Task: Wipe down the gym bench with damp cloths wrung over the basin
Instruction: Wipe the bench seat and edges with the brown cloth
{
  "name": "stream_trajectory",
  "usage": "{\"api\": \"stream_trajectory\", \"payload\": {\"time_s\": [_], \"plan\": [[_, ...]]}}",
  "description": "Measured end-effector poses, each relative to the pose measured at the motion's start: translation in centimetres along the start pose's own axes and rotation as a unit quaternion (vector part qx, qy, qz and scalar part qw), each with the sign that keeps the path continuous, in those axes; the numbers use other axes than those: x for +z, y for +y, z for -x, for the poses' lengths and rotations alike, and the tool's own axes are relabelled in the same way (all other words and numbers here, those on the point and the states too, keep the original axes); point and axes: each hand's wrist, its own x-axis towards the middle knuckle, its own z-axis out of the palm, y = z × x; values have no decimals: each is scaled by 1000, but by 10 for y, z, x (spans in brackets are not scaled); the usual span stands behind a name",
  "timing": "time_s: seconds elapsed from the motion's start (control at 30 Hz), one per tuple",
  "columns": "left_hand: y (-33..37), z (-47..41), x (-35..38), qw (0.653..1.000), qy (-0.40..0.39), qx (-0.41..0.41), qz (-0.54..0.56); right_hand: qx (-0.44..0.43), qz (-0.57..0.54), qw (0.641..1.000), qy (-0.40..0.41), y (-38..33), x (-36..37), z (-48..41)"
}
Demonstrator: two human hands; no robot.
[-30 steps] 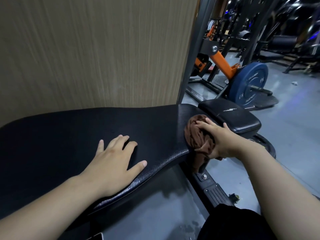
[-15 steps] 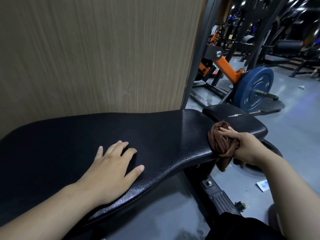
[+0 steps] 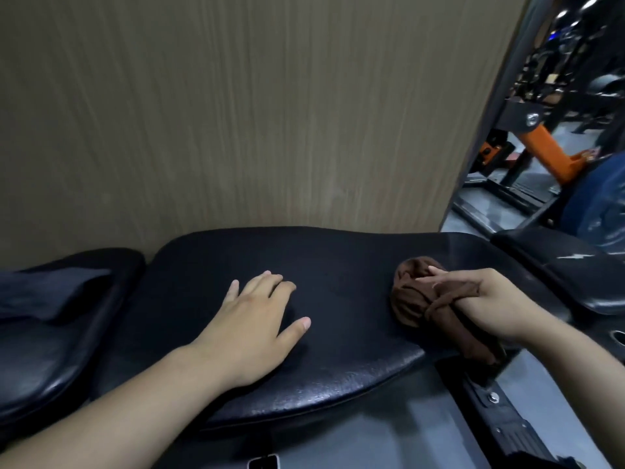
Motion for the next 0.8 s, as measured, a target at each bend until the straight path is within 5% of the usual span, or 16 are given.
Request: {"api": "stream_trajectory", "payload": {"time_s": [0.17, 0.33, 0.57, 0.8], "plan": [[-37, 24, -11, 999, 19, -32, -5, -14, 77, 996, -52, -25, 42, -24], [-76, 51, -25, 997, 44, -66, -1, -23, 210, 950, -230, -63, 73, -35], [-127, 79, -46, 990, 87, -111, 11, 20, 265, 961, -82, -66, 106, -68], [-184, 93, -68, 978, 152, -146, -14, -152, 232, 959, -60, -96, 152, -65]]}}
